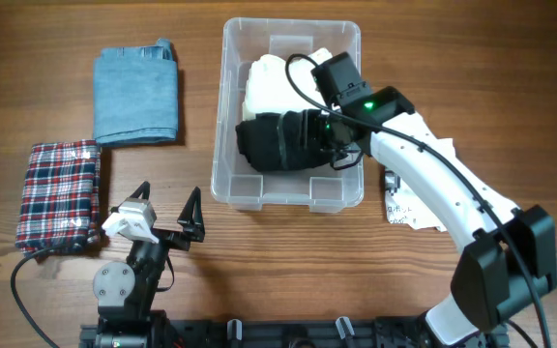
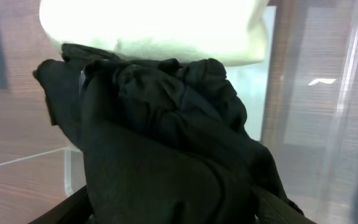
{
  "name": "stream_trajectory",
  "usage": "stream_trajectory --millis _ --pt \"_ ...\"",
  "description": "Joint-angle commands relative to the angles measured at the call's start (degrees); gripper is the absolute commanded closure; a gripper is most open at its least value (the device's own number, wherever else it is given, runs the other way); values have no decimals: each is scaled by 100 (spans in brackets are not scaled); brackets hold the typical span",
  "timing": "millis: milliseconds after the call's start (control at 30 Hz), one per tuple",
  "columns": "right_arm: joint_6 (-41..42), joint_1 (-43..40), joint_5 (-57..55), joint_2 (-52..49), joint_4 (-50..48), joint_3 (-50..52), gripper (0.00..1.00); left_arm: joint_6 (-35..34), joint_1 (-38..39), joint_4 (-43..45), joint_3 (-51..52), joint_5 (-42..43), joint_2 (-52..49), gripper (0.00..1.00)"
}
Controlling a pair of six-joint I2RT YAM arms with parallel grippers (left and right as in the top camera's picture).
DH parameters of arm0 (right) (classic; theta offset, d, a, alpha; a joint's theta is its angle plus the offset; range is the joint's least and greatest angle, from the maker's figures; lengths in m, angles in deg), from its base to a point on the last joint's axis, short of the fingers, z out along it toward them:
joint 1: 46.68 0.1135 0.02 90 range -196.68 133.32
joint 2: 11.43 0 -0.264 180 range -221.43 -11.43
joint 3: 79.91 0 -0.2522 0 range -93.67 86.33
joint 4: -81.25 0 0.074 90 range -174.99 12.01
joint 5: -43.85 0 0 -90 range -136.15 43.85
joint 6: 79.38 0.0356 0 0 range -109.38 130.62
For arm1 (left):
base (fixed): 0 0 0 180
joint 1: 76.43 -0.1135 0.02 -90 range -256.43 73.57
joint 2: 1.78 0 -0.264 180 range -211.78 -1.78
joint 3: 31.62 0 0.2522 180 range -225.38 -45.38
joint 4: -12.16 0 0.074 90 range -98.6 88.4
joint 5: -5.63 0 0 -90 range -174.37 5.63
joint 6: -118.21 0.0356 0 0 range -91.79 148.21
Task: Pack container
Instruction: 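Release the black garment and push it flat into the bin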
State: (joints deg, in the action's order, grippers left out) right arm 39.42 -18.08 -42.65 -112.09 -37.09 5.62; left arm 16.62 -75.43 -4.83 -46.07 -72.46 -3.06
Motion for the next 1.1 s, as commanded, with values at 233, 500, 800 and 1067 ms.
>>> stream_trajectory --millis 233,500,800,1067 --pt "221 295 -562 -476 -153 79 33 92 -48 -4 35 7 -2 0" --pt "-214 289 -1506 -369 -140 -87 25 90 -48 -4 37 7 -2 0" --pt "-629 289 -1725 -356 122 -944 21 92 -48 -4 37 7 -2 0" --pt "-686 291 -986 -422 304 -1023 47 92 -48 -4 35 7 -4 0"
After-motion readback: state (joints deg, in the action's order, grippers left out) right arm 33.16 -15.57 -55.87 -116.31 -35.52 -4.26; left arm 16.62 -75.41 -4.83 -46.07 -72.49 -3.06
